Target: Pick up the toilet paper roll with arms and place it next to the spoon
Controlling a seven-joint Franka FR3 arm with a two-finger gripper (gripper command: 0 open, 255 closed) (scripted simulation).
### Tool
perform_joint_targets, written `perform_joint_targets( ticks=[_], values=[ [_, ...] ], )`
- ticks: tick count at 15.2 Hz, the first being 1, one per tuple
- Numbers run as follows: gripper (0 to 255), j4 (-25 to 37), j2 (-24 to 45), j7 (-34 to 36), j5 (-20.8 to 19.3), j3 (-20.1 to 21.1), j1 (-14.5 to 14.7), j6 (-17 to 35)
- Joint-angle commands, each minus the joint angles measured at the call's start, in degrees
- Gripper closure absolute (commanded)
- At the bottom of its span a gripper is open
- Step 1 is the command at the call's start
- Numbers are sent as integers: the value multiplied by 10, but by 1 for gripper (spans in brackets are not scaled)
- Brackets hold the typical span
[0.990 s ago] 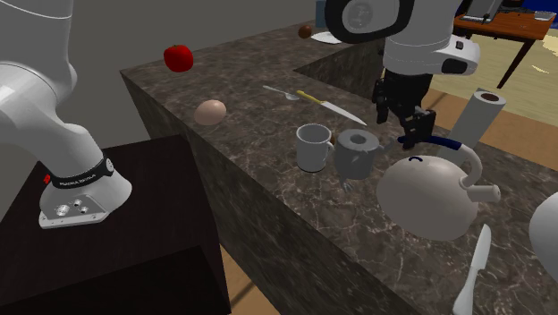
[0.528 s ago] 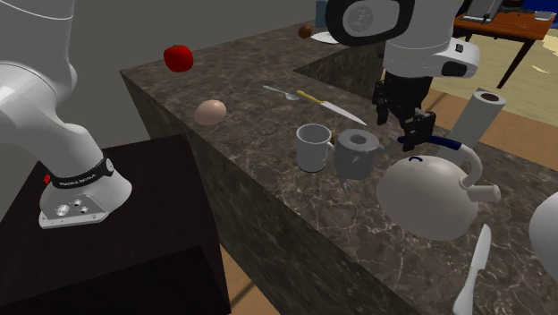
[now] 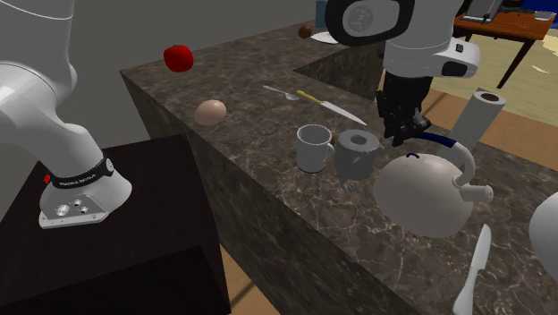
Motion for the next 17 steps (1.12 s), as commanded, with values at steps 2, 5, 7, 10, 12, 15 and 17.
perform_joint_targets(
  ticks=[2, 5, 7, 10, 12, 15, 17],
  values=[
    [255, 1, 1, 0, 0, 0, 0, -1],
    [255, 16, -4, 5, -3, -1, 0, -20],
    [255, 27, -7, 8, -5, -3, -1, -34],
    [255, 45, -10, 12, -8, -4, -2, -54],
    [255, 58, -12, 15, -10, -5, -3, -68],
    [255, 79, -13, 19, -12, -6, -5, -90],
    [255, 95, -12, 22, -13, -6, -7, -106]
  ],
)
